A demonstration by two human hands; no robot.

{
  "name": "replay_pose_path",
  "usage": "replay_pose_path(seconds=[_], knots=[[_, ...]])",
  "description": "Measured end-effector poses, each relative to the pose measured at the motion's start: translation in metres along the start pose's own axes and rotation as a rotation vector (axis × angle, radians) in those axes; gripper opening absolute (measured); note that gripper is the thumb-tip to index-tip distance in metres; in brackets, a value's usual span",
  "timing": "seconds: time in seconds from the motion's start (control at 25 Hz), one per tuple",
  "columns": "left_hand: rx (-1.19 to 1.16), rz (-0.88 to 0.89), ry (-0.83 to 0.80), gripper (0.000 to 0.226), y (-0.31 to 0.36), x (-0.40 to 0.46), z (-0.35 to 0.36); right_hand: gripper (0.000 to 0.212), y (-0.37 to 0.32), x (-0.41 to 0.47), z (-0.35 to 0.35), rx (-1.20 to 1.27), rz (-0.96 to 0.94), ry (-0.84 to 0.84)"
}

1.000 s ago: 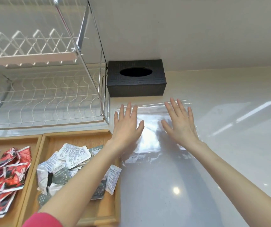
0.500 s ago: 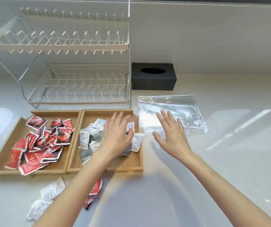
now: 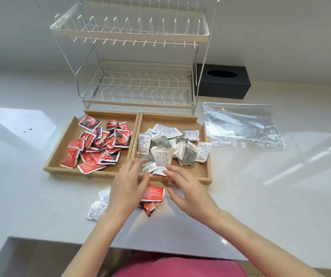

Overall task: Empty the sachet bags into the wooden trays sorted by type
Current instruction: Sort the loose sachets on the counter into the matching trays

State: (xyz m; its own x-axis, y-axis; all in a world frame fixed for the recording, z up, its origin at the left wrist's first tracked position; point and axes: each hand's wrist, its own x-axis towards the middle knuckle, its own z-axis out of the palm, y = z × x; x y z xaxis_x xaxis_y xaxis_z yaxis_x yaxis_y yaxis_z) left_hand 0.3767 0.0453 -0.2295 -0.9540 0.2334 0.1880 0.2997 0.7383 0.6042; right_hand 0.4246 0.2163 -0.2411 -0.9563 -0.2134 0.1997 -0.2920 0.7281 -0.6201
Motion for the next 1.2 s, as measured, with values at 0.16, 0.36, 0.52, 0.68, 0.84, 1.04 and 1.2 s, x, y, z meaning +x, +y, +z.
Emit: replay_pose_path(seconds=[0.16, 0.36, 0.52, 0.68, 0.84, 1.04, 1.2], knots=[[-0.046, -0.091, -0.102, 0.027, -0.029, -0.033, 0.002, 0.043, -0.01, -0.009, 0.043, -0.016, 0.044, -0.13], [0.1, -0.085, -0.345, 0.06, -0.046, -0.051, 0.023, 0.04, -0.008, -0.009, 0.065, -0.057, 0.14, -0.174], [0.055, -0.076, -0.338, 0.058, -0.046, -0.049, 0.031, 0.034, -0.007, -0.005, 0.064, -0.052, 0.186, -0.118], [0.029, -0.113, -0.397, 0.056, -0.041, -0.043, 0.034, 0.03, -0.011, -0.001, 0.059, 0.029, 0.265, -0.078], [-0.128, -0.139, -0.422, 0.043, -0.035, -0.043, 0.026, 0.025, -0.015, 0.007, 0.051, 0.136, 0.372, 0.005], [-0.456, -0.241, -0.266, 0.041, -0.041, -0.034, -0.006, 0.018, -0.036, 0.029, 0.039, 0.152, 0.247, 0.087], [-0.489, -0.255, -0.101, 0.032, -0.064, -0.005, -0.041, 0.012, -0.05, 0.066, 0.035, 0.215, 0.268, 0.205]])
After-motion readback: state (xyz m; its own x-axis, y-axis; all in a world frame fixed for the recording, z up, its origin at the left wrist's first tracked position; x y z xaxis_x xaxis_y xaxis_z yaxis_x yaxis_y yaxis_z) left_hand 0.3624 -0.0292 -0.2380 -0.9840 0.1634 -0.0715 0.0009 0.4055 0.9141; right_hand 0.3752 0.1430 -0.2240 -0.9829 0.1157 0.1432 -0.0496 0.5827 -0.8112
